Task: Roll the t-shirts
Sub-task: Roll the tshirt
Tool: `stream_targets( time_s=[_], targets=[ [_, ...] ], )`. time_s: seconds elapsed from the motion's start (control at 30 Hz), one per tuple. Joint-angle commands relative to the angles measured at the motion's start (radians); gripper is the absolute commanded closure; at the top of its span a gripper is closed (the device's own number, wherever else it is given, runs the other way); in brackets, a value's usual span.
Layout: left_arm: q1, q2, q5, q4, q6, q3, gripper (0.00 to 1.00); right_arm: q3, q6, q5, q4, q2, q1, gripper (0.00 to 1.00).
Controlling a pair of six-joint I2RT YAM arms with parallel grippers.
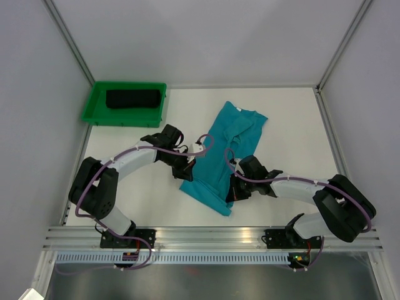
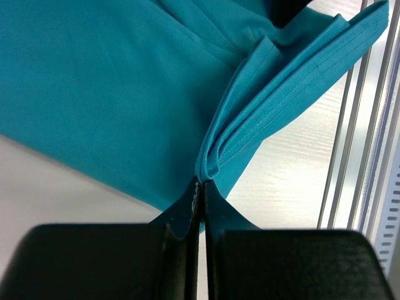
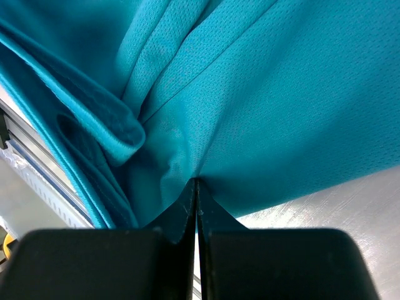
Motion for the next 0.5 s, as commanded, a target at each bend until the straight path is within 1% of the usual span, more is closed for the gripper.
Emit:
stream_targets(
  time_s=[0.0, 0.17, 0.3, 0.43, 0.47],
  targets=[
    [0.012, 0.004, 0.062, 0.01, 0.006, 0.064, 0.98, -0.03, -0.019, 0.069, -0.03, 0.011, -0.005, 1.0],
    [0.02, 0.034, 0.02, 0.068, -0.02, 0.075, 0.98, -0.029, -0.044, 0.071, -0.036, -0.018, -0.005, 1.0],
    [0.023, 0.057, -0.004, 0.075, -0.008, 0.065, 0.98, -0.032, -0.053, 0.065, -0.041, -0.057, -0.007, 1.0],
    [0.023, 0.063, -0.007, 0.078, 0.003, 0.054, 0.98, -0.055, -0.053, 0.054, -0.034, -0.121, -0.007, 0.95],
    [0.023, 0.063, -0.006, 0.078, 0.002, 0.054, 0.98, -0.059, -0.053, 0.054, -0.036, -0.159, -0.008, 0.92]
  ],
)
